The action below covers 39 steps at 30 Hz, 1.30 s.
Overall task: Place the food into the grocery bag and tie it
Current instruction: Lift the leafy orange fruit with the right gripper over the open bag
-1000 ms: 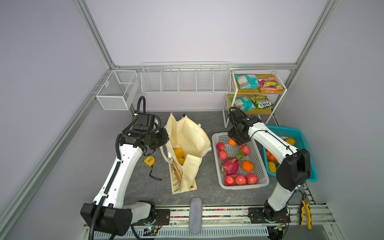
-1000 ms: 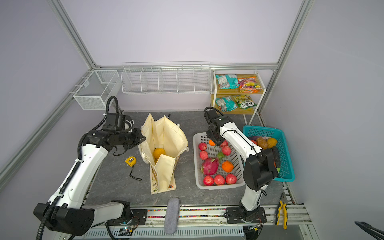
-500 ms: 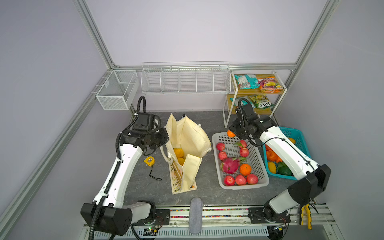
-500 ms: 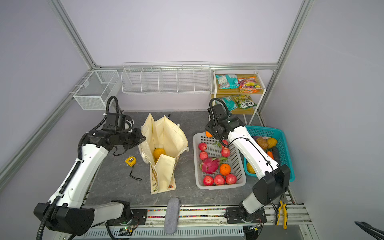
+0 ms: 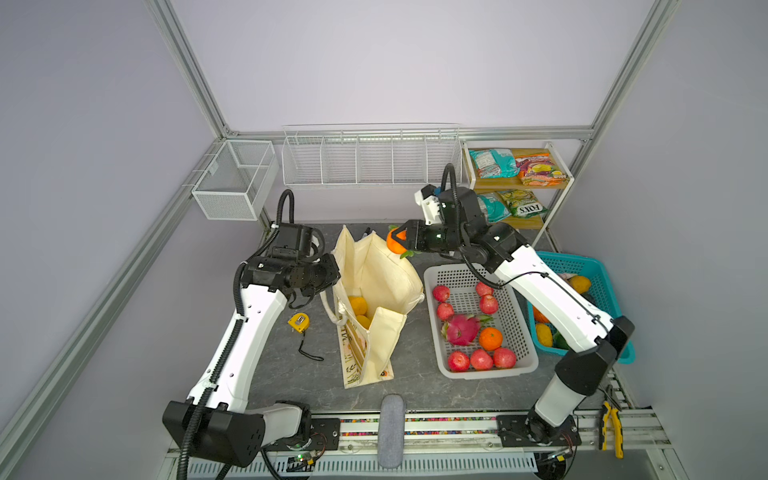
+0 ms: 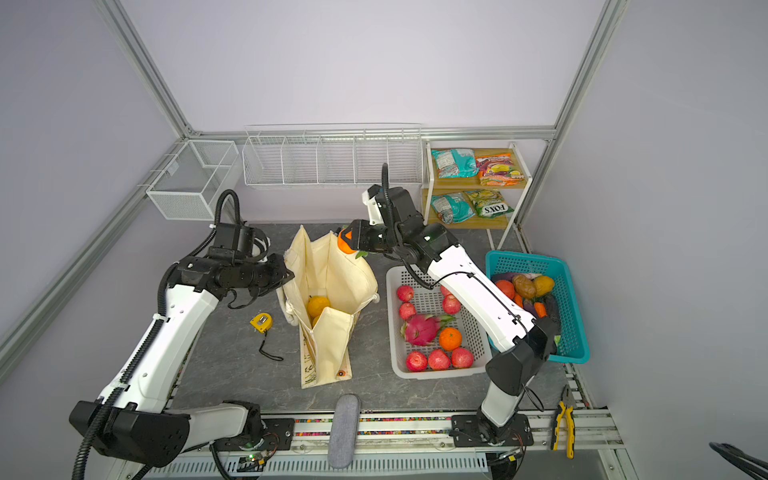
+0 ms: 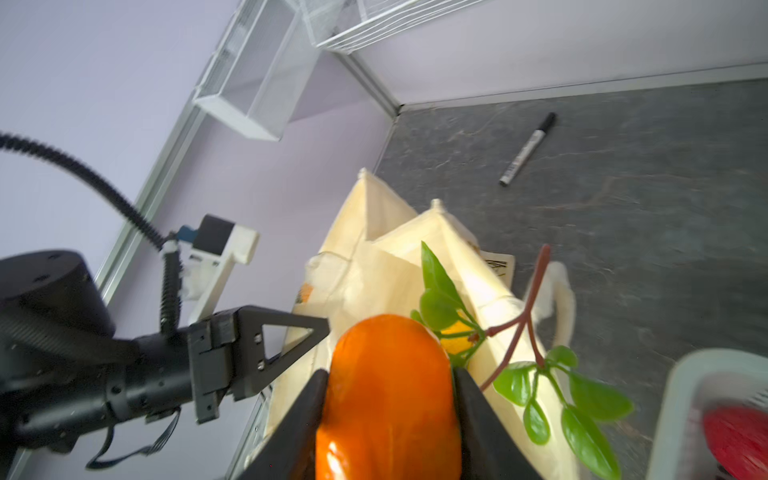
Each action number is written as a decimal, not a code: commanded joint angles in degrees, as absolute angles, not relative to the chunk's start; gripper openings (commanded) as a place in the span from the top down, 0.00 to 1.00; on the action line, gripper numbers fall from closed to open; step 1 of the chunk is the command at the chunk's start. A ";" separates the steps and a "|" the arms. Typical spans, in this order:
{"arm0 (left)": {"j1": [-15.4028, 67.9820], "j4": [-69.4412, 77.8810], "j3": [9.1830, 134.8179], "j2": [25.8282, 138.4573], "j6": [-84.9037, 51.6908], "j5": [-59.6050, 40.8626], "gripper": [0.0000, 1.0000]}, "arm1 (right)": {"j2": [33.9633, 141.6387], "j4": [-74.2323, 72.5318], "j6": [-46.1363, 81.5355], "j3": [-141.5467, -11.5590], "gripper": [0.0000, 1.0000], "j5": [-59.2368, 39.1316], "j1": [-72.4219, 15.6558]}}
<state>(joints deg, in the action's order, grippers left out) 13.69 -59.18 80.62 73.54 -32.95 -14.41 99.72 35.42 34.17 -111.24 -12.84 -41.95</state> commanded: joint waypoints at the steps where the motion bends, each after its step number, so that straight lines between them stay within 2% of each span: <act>1: 14.06 -58.64 82.23 74.26 -33.57 -14.06 1.00 | 103.49 34.27 24.53 -115.11 0.59 -23.82 -44.25; 10: 14.15 -58.37 81.18 72.83 -34.27 -13.54 1.00 | 109.26 35.38 17.92 -117.14 0.64 -32.74 -47.54; 17: 14.15 -58.88 81.13 72.25 -34.35 -13.45 1.00 | 112.88 42.68 10.88 -117.33 0.65 -30.15 -47.61; 39: 14.15 -59.52 82.44 73.01 -33.66 -15.13 1.00 | 122.29 46.16 8.17 -116.28 0.64 -25.18 -49.80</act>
<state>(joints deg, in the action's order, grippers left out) 13.91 -59.27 80.75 73.06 -33.87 -14.70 121.71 45.39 10.17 -116.46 -26.13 -49.56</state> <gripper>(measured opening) 0.048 0.444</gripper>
